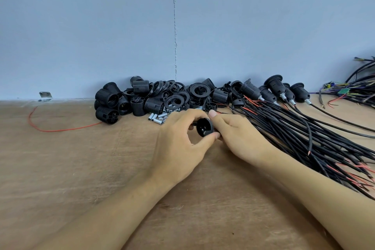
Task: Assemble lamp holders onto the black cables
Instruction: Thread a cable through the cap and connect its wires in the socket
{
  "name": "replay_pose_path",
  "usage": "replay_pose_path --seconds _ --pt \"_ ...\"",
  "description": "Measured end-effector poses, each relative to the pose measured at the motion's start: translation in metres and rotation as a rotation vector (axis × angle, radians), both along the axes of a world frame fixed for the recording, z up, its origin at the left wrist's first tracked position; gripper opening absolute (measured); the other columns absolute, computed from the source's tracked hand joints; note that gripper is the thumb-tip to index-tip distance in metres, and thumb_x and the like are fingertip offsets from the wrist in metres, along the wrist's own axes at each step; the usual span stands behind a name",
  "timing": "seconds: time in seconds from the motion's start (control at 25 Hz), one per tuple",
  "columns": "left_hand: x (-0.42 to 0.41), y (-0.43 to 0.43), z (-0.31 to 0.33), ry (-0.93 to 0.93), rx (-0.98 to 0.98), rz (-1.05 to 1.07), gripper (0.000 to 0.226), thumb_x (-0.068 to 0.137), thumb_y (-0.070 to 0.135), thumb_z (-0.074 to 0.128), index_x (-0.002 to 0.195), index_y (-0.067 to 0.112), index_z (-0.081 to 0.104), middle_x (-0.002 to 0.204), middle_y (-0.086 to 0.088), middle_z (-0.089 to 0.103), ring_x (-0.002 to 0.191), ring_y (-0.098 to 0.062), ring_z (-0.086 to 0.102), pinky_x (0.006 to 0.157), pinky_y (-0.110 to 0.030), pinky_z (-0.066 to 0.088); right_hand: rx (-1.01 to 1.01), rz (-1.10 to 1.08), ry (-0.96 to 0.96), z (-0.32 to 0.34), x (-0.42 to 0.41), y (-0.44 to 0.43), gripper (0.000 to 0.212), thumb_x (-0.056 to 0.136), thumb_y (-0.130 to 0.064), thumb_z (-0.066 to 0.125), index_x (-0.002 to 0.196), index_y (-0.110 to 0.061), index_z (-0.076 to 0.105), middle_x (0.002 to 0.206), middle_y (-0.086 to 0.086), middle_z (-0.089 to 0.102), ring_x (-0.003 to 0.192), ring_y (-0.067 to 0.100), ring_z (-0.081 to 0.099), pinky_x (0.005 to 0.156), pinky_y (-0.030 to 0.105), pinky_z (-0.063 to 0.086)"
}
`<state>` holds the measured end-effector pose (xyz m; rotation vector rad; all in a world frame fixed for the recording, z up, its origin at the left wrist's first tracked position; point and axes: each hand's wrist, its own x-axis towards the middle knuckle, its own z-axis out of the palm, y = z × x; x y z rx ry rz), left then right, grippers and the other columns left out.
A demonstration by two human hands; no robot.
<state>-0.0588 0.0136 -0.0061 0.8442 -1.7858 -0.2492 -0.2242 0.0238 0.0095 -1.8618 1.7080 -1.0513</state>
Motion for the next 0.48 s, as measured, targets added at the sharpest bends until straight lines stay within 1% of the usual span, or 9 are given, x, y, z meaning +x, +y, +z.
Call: replay_pose_path --seconds 0.04,0.08,0.12,0.16,0.2,0.24,0.28,0.36,0.48 --pt "0.001 -0.001 0.0 0.009 0.005 0.0 0.031 0.074 0.027 0.086 0.1 0.032 0.07 0.091 0.018 0.063 0.086 0.0 0.058 0.076 -0.007 0.038 -0.06 -0.091 0.158 -0.002 -0.001 0.001 0.048 0.102 -0.055 0.036 0.065 -0.026 0.047 0.06 -0.015 0.054 0.06 0.01 0.049 0.059 0.032 0.035" --pt "0.001 -0.001 0.0 0.017 0.022 0.001 0.03 0.075 0.026 0.085 0.102 0.032 0.072 0.093 0.016 0.062 0.087 0.0 0.058 0.076 -0.006 0.039 -0.098 -0.184 0.318 -0.002 -0.004 0.001 0.039 0.101 -0.051 0.04 0.071 -0.029 0.049 0.07 -0.014 0.059 0.071 0.016 0.056 0.063 0.033 0.04" --pt "0.002 -0.002 0.0 0.02 0.05 0.003 0.031 0.076 0.026 0.085 0.104 0.032 0.072 0.095 0.016 0.062 0.089 0.001 0.058 0.077 -0.005 0.039 -0.094 -0.269 0.435 0.001 -0.01 0.001 0.025 0.099 -0.045 0.046 0.079 -0.031 0.052 0.084 -0.011 0.063 0.083 0.021 0.06 0.068 0.034 0.043" --pt "0.003 -0.002 0.0 0.016 0.082 0.007 0.035 0.077 0.027 0.086 0.108 0.033 0.072 0.097 0.017 0.061 0.091 0.003 0.058 0.079 -0.004 0.039 -0.062 -0.335 0.513 0.004 -0.018 0.0 0.01 0.096 -0.038 0.052 0.091 -0.031 0.056 0.098 -0.006 0.063 0.094 0.024 0.06 0.074 0.035 0.045" --pt "0.003 -0.003 0.0 0.009 0.11 0.009 0.039 0.077 0.029 0.086 0.112 0.032 0.07 0.099 0.019 0.06 0.094 0.005 0.057 0.08 -0.003 0.038 -0.026 -0.391 0.576 0.006 -0.026 -0.001 0.011 0.094 -0.032 0.055 0.103 -0.027 0.059 0.109 0.0 0.06 0.103 0.027 0.058 0.08 0.036 0.046" --pt "0.003 -0.003 -0.001 0.001 0.131 0.011 0.042 0.076 0.03 0.086 0.113 0.033 0.067 0.099 0.021 0.058 0.095 0.006 0.055 0.081 -0.002 0.038 0.014 -0.443 0.635 0.008 -0.034 -0.003 0.02 0.094 -0.028 0.056 0.112 -0.021 0.06 0.117 0.005 0.057 0.11 0.03 0.055 0.087 0.039 0.046" --pt "0.003 -0.004 -0.002 -0.006 0.144 0.013 0.042 0.075 0.03 0.087 0.11 0.033 0.064 0.098 0.022 0.056 0.095 0.006 0.054 0.08 -0.002 0.038 0.036 -0.495 0.677 0.009 -0.04 -0.004 0.026 0.093 -0.026 0.056 0.117 -0.017 0.06 0.122 0.008 0.054 0.116 0.032 0.052 0.092 0.041 0.044" --pt "0.001 -0.005 -0.004 -0.019 0.154 0.021 0.037 0.074 0.029 0.087 0.099 0.032 0.061 0.095 0.02 0.055 0.094 0.005 0.054 0.079 -0.003 0.038 0.045 -0.589 0.754 0.011 -0.045 -0.005 0.031 0.093 -0.023 0.056 0.122 -0.013 0.059 0.127 0.012 0.051 0.121 0.035 0.047 0.097 0.044 0.039" --pt "0.0 -0.008 -0.006 -0.027 0.165 0.021 0.03 0.073 0.028 0.087 0.089 0.031 0.063 0.093 0.018 0.055 0.092 0.001 0.055 0.077 -0.006 0.039 0.033 -0.637 0.839 0.01 -0.044 -0.005 0.036 0.086 -0.014 0.057 0.122 -0.012 0.057 0.126 0.012 0.047 0.12 0.036 0.042 0.098 0.045 0.035"
